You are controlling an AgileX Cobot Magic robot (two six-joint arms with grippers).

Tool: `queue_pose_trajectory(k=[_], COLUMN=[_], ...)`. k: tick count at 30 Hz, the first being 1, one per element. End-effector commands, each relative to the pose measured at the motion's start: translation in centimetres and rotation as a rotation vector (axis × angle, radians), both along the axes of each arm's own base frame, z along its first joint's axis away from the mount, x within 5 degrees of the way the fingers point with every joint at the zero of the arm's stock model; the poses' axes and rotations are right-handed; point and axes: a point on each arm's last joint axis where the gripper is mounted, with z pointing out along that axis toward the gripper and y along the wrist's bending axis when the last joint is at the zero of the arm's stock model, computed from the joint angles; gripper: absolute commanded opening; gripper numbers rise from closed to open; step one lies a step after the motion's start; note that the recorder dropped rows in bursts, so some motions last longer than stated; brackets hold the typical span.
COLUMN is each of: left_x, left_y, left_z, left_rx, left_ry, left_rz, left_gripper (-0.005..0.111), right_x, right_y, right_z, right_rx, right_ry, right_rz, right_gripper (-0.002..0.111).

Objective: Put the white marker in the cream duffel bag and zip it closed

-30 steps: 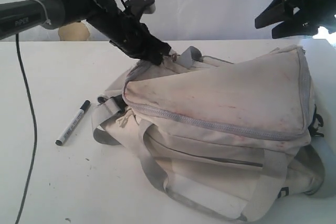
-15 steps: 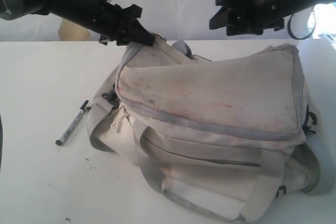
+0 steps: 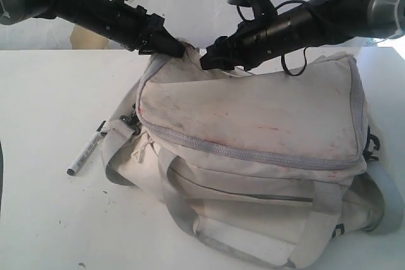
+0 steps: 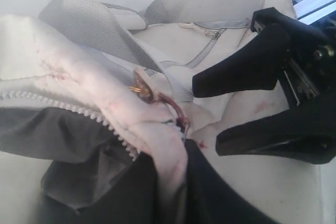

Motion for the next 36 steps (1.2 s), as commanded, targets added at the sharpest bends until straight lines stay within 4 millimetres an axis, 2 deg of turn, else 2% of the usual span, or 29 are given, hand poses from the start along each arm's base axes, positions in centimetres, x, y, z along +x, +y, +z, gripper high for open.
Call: queue_pose_trajectory(k=[1, 8, 9, 14, 17, 20, 23, 28, 30, 32, 36], left_x=[-0.1, -0.1, -0.1, -0.2, -0.2, -0.2, -0.1, 0.3, 0.4, 0.5, 0.3], left_y=[0.0, 0.0, 0.1, 0.1, 0.3, 0.9, 1.2, 1.1, 1.0, 1.0, 0.2], left_z=[0.6, 0.6, 0.5, 0.5, 0.1, -0.8, -0.9, 0.7, 1.4, 2.0, 2.5], left_rx=[-0.032, -0.036, -0.028, -0.023, 0.022, 0.137, 0.184, 0.161, 0.153, 0.147, 0.173], left_ry=[-0.011, -0.010, -0.011, -0.009, 0.030, 0.098, 0.083, 0.034, 0.023, 0.013, -0.046], left_rz=[-0.017, -0.016, -0.017, -0.016, 0.005, 0.053, 0.052, 0.060, 0.070, 0.079, 0.042], left_gripper=[0.000, 0.000, 0.000, 0.000, 0.000, 0.001, 0.013, 0.054, 0.065, 0.069, 0.068], right_x=[0.4, 1.2, 1.2, 1.2, 0.9, 0.7, 0.4, 0.2, 0.1, 0.2, 0.2], right_y=[0.7, 0.8, 0.8, 0.9, 1.0, 0.9, 0.6, 0.1, 0.2, 0.1, 0.1], right_z=[-0.5, -3.9, -3.9, -3.9, -3.9, -3.5, -3.1, -3.3, -3.4, -3.4, -3.4], right_rx=[-0.015, -0.057, -0.057, -0.051, -0.036, -0.046, -0.082, -0.162, -0.174, -0.175, -0.175], right_ry=[-0.155, -0.127, -0.127, -0.124, -0.106, -0.095, -0.061, -0.045, -0.048, -0.052, -0.054], right_rz=[0.105, 0.107, 0.107, 0.117, 0.136, 0.145, 0.125, 0.144, 0.154, 0.149, 0.142], right_gripper=[0.047, 0.045, 0.040, 0.000, 0.000, 0.000, 0.000, 0.000, 0.000, 0.000, 0.000])
